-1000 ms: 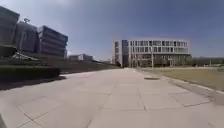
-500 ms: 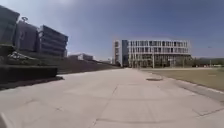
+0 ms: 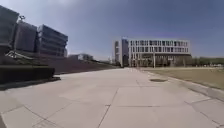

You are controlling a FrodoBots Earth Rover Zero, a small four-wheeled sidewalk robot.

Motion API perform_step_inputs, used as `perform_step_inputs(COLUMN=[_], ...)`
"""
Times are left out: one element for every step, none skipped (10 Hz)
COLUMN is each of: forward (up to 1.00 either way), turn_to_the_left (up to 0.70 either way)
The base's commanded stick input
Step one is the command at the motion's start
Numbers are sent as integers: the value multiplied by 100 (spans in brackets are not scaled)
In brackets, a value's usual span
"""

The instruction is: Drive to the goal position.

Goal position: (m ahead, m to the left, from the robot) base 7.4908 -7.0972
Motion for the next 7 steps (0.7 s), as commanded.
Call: perform_step_inputs(forward=[70,70,70,70,70,70,70], turn_to_the_left=[1,1,1,1,1,1,1])
